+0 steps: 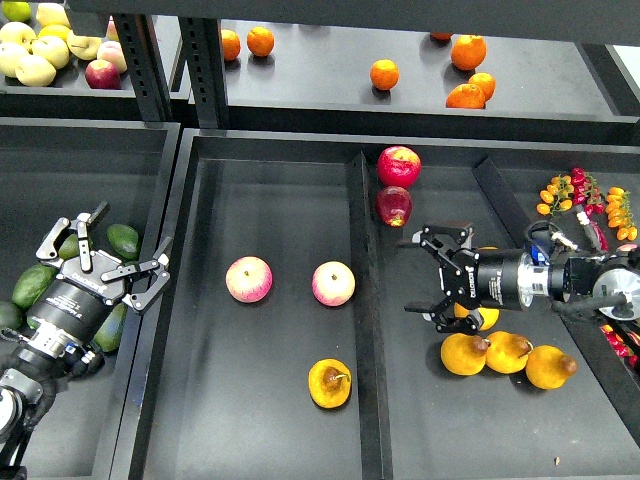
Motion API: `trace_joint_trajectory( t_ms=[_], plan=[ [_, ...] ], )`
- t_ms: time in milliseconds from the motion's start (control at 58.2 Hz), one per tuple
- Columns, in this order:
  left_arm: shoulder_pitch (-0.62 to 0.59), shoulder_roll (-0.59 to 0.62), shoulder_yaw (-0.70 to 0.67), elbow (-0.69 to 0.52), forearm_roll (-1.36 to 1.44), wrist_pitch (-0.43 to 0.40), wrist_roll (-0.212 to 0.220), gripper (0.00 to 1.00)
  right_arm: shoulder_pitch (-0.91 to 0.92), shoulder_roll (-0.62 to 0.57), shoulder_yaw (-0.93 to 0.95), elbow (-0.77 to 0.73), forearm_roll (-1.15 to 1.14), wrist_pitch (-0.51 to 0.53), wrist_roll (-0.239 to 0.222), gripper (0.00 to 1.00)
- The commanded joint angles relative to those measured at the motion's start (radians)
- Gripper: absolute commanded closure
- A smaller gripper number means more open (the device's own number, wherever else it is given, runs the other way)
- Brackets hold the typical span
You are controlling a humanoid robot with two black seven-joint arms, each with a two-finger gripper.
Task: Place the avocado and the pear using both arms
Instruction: 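Move the right gripper over the halved yellow pear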
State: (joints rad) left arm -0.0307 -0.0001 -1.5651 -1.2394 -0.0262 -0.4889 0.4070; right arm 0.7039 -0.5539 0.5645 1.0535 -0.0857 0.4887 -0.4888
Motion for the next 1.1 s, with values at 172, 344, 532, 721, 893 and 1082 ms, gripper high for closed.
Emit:
trace_joint_trajectory(
  t_ms=[172, 344, 532, 721, 893, 1082],
  plan=[
    [0.000, 0.000, -0.001, 0.002, 0.002, 0.000, 0.007, 0.01, 0.114, 0.074, -0.212, -0.096, -0.166, 0.000, 0.000, 0.00],
    [0.000, 0.000, -0.001, 0.002, 0.000, 0.000, 0.007, 0.01, 0.108, 0.200, -0.224, -0.176, -0.213, 0.000, 0.000, 0.00],
    [0.003, 0.000, 0.005, 0.005, 0.002, 0.000, 0.006, 0.01, 0.103, 0.293, -0.262, -0.227, -0.213, 0.000, 0.000, 0.00],
    [0.003, 0.000, 0.016, 0.009, 0.002, 0.000, 0.006, 0.01, 0.101, 0.315, -0.307, -0.240, -0.213, 0.000, 0.000, 0.00],
    [0.003, 0.000, 0.022, 0.011, 0.002, 0.000, 0.007, 0.01, 0.098, 0.325, -0.354, -0.257, -0.210, 0.000, 0.000, 0.00],
    [0.003, 0.000, 0.020, 0.009, 0.002, 0.000, 0.007, 0.01, 0.080, 0.356, -0.359, -0.280, -0.210, 0.000, 0.000, 0.00]
  ],
)
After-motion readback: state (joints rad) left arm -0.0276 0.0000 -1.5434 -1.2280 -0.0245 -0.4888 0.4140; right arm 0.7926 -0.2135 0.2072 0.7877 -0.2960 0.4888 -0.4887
